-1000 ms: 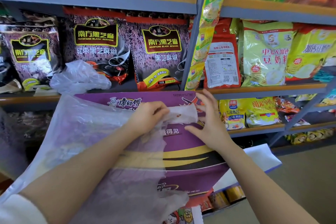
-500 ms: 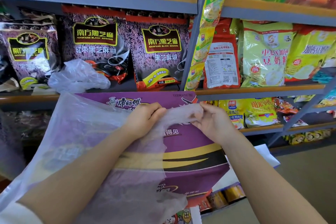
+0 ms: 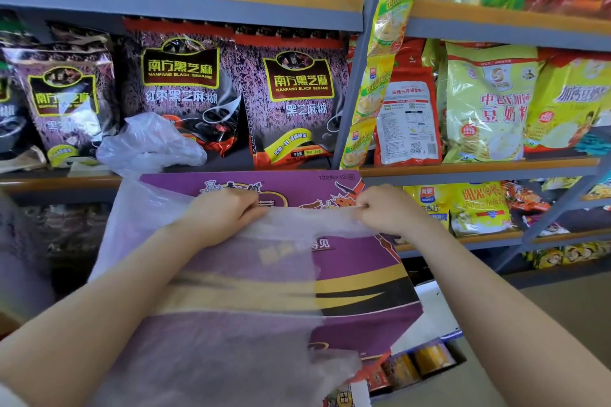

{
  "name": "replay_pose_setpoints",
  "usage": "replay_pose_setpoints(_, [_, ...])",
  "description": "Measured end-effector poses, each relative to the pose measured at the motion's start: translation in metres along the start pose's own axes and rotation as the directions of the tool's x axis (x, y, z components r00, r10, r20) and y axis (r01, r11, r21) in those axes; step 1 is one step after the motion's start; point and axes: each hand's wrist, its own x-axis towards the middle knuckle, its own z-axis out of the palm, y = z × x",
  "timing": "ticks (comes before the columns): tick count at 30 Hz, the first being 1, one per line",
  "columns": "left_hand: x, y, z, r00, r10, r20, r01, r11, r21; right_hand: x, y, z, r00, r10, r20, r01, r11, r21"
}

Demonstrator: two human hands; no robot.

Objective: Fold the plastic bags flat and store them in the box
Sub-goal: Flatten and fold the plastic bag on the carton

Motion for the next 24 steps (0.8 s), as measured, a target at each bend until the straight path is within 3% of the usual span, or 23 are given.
replay_pose_setpoints(3, [-0.004, -0.005, -0.011, 0.992, -0.128, -0.025, 0.13, 0.984, 0.123, 0.003, -0.018, 0.002, 0.987, 0.061, -0.152, -0.079, 0.99, -0.118])
replay_pose_setpoints(7, [-0.009, -0.011, -0.009, 0.979, -0.192, -0.066, 0.199, 0.972, 0.124, 0.017, -0.059, 0.014, 0.952, -0.215, -0.217, 0.259, 0.945, 0.199])
replay_pose_setpoints(10, [-0.016, -0.016, -0.009, 0.973, -0.203, -0.11, 0.209, 0.977, 0.05, 0.03, -0.086, 0.024, 0.926, -0.316, -0.205, 0.361, 0.899, 0.246])
replay_pose_setpoints(16, [-0.043, -0.048, -0.021, 0.969, -0.203, -0.142, 0.201, 0.979, -0.022, 0.037, -0.094, 0.034, 0.938, -0.326, -0.115, 0.345, 0.903, 0.257])
replay_pose_setpoints(21, [-0.066, -0.077, -0.031, 0.957, -0.177, -0.231, 0.214, 0.966, 0.145, 0.036, -0.095, 0.029, 0.939, -0.299, -0.167, 0.312, 0.949, 0.054])
replay_pose_setpoints(24, [-0.072, -0.085, -0.031, 0.939, -0.279, -0.201, 0.313, 0.936, 0.163, 0.032, -0.095, 0.022, 0.942, -0.311, -0.129, 0.326, 0.937, 0.123])
